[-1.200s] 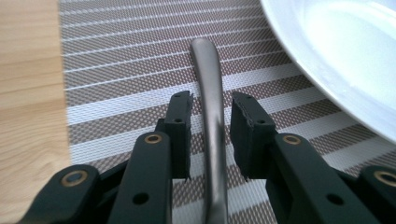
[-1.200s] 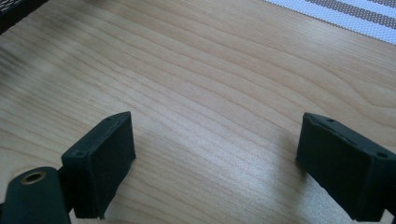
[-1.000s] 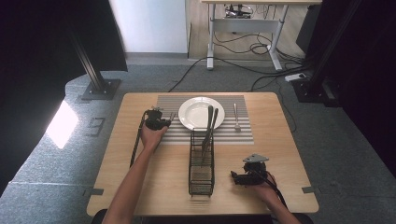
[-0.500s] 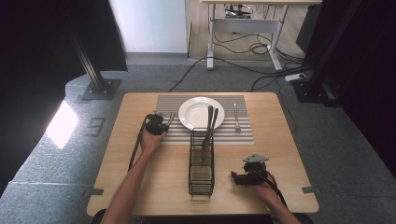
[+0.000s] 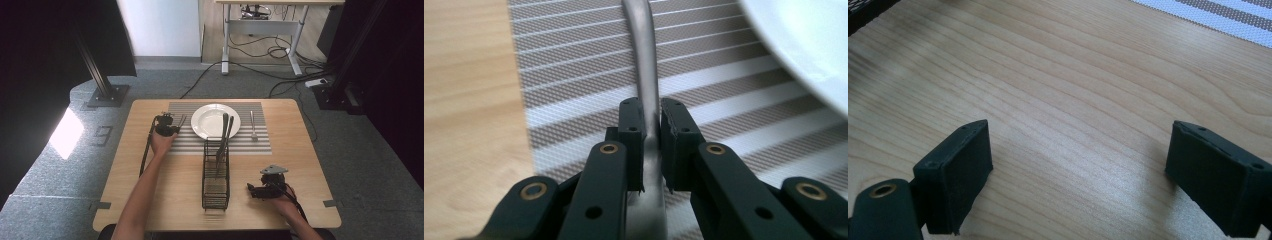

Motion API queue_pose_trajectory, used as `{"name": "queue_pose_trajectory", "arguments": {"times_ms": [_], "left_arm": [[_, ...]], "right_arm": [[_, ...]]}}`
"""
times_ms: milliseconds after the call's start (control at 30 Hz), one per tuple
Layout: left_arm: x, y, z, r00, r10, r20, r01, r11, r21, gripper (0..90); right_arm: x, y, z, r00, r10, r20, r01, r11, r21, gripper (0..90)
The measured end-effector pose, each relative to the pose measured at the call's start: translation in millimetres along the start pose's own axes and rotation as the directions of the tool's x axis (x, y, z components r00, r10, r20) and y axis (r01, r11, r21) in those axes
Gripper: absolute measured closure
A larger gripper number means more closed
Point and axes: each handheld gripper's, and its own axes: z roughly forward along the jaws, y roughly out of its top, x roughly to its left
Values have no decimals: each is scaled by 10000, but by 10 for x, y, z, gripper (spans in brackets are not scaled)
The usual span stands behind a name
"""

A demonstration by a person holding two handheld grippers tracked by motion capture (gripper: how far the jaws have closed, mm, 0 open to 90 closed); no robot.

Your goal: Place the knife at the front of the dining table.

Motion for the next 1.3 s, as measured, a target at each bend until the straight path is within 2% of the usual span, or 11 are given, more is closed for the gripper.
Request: {"name": "queue_pose_trajectory", "arguments": {"times_ms": [100, 200, 400, 533, 667, 800, 833, 967, 1033, 1200, 1300], "left_arm": [[57, 46, 48, 9993, -345, 129, 346, 9994, -93, 805], [94, 100, 82, 9992, -409, 16, 409, 9990, -153, 804], [143, 162, 155, 9974, -713, 82, 715, 9972, -228, 804], [115, 218, 200, 9979, -655, -19, 654, 9977, -184, 804], [107, 259, 249, 9958, -920, -25, 919, 9953, -296, 804], [92, 262, 260, 9967, -804, -106, 800, 9962, -334, 798], [87, 253, 255, 9971, -749, -123, 744, 9965, -382, 784], [78, 209, 146, 9987, -513, -48, 510, 9968, -611, 604], [97, 159, 73, 9990, -415, 162, 420, 9985, -358, 556], [148, 2, -85, 9987, -333, 373, 340, 9993, -180, 549], [151, -72, -116, 9975, -257, 662, 258, 9997, -15, 547]], "right_arm": [[-2, 1, 3, 10000, 2, 2, -2, 10000, -21, 111], [-4, 2, 7, 10000, 9, 8, -9, 10000, -37, 110], [-8, 5, 13, 10000, 18, -3, -18, 10000, -50, 108], [-10, 8, 14, 10000, 15, 10, -15, 10000, -35, 108], [-9, 8, 15, 10000, 12, 18, -12, 10000, -46, 108], [-10, 8, 13, 10000, 7, 10, -7, 10000, -34, 109], [-10, 8, 13, 10000, 2, 7, -2, 10000, -31, 109], [-8, 6, 12, 10000, 12, 6, -12, 10000, -34, 111], [-7, 6, 12, 10000, 1, 32, -1, 10000, -52, 112], [-1, 8, 9, 10000, 4, 45, -4, 10000, -35, 119], [2, 11, 6, 10000, 1, 63, -1, 10000, -7, 121]]}}
